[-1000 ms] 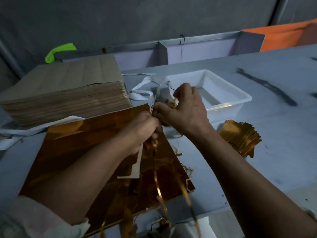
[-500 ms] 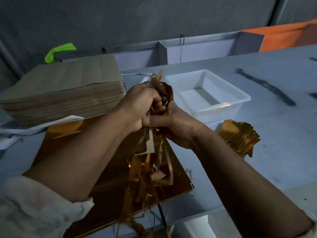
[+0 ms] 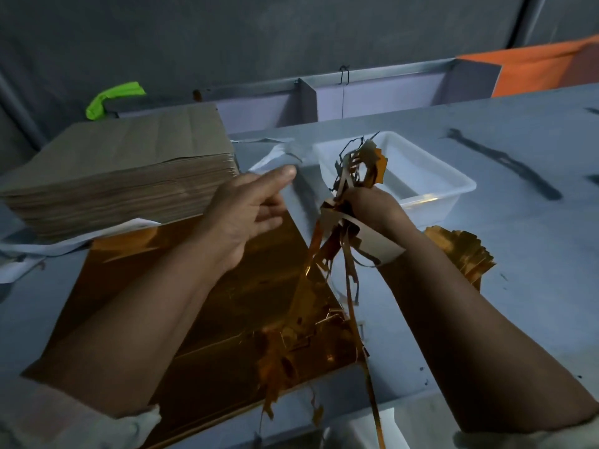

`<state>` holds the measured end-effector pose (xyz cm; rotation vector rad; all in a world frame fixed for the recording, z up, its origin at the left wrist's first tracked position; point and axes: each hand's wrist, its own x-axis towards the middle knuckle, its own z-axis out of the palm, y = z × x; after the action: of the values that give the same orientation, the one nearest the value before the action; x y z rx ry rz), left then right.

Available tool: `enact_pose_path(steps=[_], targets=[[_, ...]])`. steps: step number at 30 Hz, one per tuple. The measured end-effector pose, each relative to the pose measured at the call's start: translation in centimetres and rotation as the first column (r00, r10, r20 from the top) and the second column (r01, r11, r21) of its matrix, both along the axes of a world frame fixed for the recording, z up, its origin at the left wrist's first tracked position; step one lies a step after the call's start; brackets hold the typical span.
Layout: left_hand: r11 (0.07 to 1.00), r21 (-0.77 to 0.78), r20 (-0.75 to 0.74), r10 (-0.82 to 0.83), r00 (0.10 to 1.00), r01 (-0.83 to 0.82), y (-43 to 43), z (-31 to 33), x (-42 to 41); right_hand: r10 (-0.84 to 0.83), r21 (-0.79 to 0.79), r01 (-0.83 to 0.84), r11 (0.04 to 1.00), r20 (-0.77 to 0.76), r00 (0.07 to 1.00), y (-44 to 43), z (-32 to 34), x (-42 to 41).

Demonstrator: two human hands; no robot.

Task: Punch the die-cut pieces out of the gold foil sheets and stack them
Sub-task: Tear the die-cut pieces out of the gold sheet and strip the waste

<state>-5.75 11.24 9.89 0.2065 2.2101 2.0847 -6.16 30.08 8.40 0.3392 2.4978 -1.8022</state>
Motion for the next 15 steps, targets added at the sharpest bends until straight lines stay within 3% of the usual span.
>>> enact_pose_path(steps=[1, 3, 5, 8, 12, 15], targets=[[1.000, 0.014, 0.032, 0.020, 0.999, -0.020, 0.2, -0.7, 0.0, 0.014, 0.069, -0.013, 0.998, -0.009, 1.000, 0.0, 0.2, -0.2], [0.993, 0.059, 0.153, -0.110, 0.982, 0.102, 0.9, -2.4, 0.4, -0.006, 0.078, 0.007, 0.997, -0.024, 1.000, -0.2, 0.4, -0.6], [0.956, 0.129, 0.254, -0.289, 0.923, 0.263, 1.4, -4.0, 1.1, -0.103, -0.050, 0.101, 0.994, -0.038, 0.994, -0.9, 0.8, -0.8], [0.875, 0.217, 0.402, -0.484, 0.778, 0.432, 2.3, -5.7, 1.9, -0.314, -0.311, 0.273, 0.910, -0.090, 0.945, -1.6, 1.1, -1.4], [0.822, 0.262, 0.420, -0.569, 0.707, 0.506, 3.3, -6.5, 2.8, -0.502, -0.475, 0.381, 0.793, -0.156, 0.851, -1.8, 1.0, -1.9], [0.809, 0.257, 0.456, -0.583, 0.672, 0.528, 3.2, -6.8, 3.3, -0.564, -0.481, 0.430, 0.764, -0.175, 0.807, -1.8, 1.0, -1.9]])
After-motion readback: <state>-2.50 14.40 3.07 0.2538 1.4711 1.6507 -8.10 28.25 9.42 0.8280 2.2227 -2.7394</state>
